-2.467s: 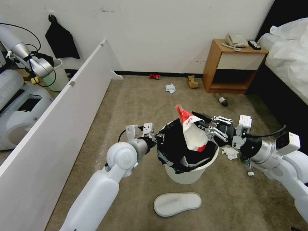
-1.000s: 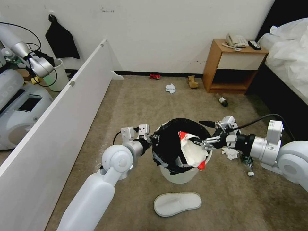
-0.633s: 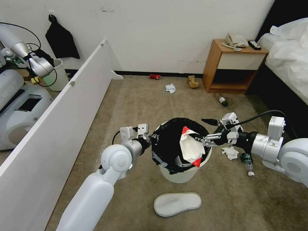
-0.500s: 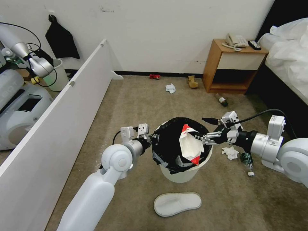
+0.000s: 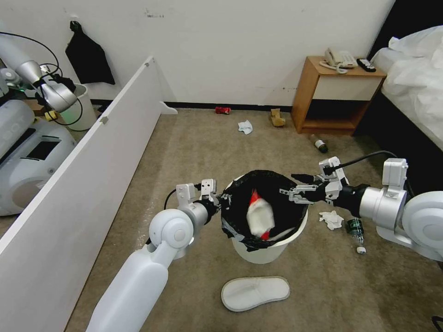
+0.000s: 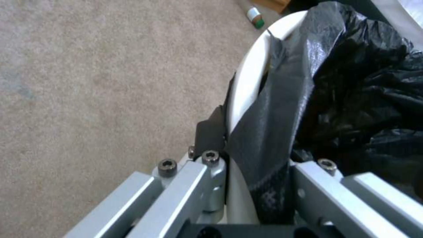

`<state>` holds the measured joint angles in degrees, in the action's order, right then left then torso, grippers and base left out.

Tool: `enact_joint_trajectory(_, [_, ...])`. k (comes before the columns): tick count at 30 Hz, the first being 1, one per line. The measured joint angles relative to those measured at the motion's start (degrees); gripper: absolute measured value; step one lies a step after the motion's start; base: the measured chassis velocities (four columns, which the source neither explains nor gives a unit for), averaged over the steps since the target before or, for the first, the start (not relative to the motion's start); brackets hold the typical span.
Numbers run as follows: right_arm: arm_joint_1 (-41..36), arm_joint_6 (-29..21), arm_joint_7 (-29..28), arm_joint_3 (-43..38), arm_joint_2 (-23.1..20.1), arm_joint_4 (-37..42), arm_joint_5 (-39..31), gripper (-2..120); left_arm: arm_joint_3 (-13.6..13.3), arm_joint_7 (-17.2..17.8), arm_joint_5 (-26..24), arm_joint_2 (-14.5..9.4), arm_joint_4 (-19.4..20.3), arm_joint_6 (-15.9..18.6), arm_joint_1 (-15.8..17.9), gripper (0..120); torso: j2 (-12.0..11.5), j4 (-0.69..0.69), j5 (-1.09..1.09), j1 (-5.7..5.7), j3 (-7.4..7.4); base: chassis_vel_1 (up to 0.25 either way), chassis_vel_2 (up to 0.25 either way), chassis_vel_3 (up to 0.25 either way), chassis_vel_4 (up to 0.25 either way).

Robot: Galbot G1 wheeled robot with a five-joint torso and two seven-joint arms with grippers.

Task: Pick up the trash bin and place the garbage on the floor into it.

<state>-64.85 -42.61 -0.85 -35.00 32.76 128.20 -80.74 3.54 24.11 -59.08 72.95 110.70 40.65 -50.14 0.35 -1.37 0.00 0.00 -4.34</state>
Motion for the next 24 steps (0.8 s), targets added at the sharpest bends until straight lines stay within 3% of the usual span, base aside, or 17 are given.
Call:
enact_joint_trajectory(15, [-0.42,0.2,-4.24,0.83,0.49,0.6,-2.11,100,0.2,-0.18,0.17,-0.55,0.45,-0.12,-0.53,4,0.0,0.0,0.0,0.0,0.0,0.0,0.0,0.0,0.0])
enact_joint_trajectory(21, [-0.14,0.73,-1.2,-0.33,1.18,1.01,1.59,100,1.1,-0.18,0.27,-1.11,0.89,-0.14,-1.13,4,0.0,0.0,0.0,0.0,0.0,0.0,0.0,0.0,0.0])
enact_joint_trajectory(24, [0.08,4.42,3.13,-1.15,1.48,1.06,5.93,100,1.99,-0.14,0.25,-1.18,1.04,-0.14,-1.13,4,0.0,0.0,0.0,0.0,0.0,0.0,0.0,0.0,0.0])
